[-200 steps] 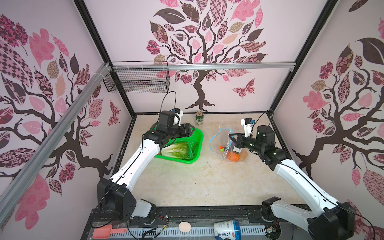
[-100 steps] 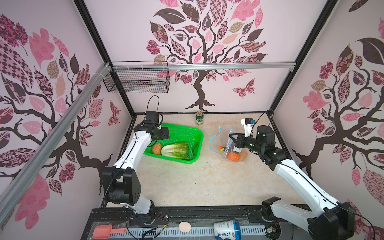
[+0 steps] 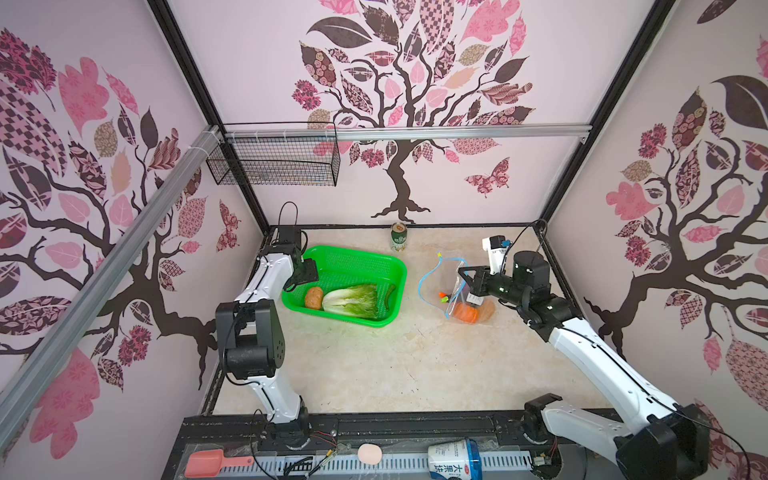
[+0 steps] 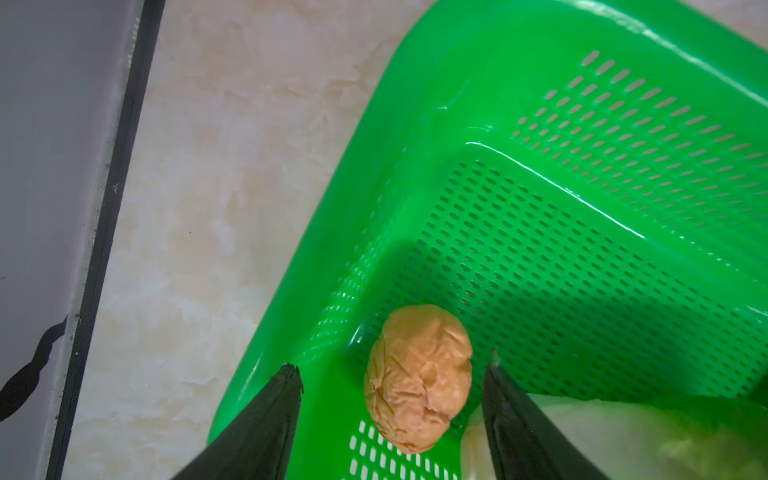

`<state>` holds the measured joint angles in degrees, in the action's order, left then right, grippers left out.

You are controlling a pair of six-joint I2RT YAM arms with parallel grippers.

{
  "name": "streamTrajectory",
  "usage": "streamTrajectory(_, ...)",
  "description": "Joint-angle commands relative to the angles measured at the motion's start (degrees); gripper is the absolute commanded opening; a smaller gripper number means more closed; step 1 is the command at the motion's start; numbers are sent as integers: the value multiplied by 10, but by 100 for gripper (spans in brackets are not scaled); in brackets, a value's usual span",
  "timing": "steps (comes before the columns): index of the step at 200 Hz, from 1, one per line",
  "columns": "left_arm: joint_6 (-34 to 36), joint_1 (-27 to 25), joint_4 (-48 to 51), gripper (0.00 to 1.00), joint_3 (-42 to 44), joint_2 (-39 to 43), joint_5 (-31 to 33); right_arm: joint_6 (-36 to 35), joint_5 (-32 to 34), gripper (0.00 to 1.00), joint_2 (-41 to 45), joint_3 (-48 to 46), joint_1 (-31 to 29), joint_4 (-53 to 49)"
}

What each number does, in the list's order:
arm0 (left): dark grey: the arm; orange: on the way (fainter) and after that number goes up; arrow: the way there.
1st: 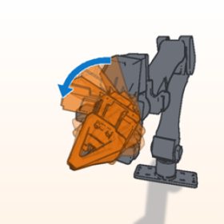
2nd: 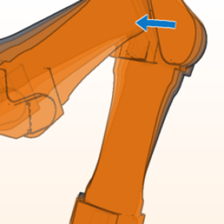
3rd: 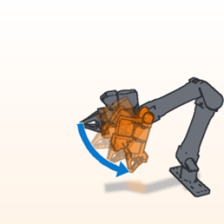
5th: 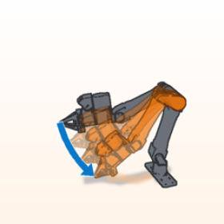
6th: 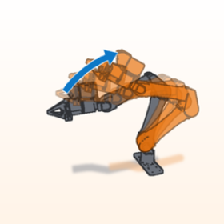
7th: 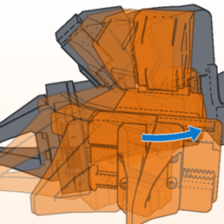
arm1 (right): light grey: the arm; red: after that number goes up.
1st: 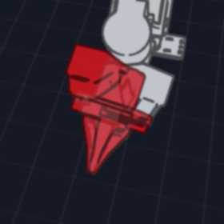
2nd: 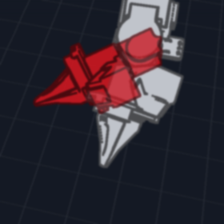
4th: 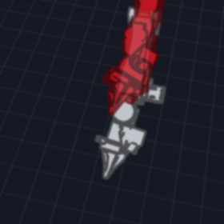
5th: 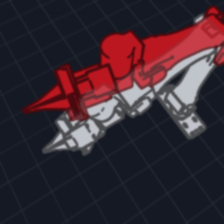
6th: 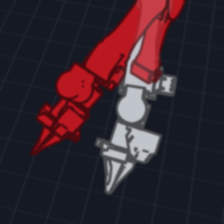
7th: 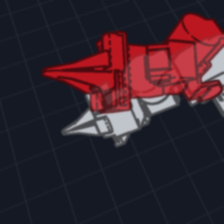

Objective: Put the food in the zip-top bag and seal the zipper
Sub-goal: 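Move the left gripper back into the basket above the brown potato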

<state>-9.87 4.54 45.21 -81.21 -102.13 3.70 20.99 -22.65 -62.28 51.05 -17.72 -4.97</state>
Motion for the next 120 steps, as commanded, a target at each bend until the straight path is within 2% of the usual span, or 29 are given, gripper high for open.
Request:
streamTrajectory(1, 0, -3, -10, 73, 1, -24, -33, 1, 7, 0, 2, 12, -1, -2)
streamTrajectory(94, -11, -4, -1, 74, -1, -100, -42, -2, 10, 0, 6, 12, -1, -3)
streamTrajectory(114, -12, -9, 14, 75, -11, -123, -50, -3, 12, 0, 6, 12, -1, -3)
streamTrajectory(120, -12, -12, 18, 78, -14, -129, -50, -3, 13, 0, 6, 12, -1, -3)
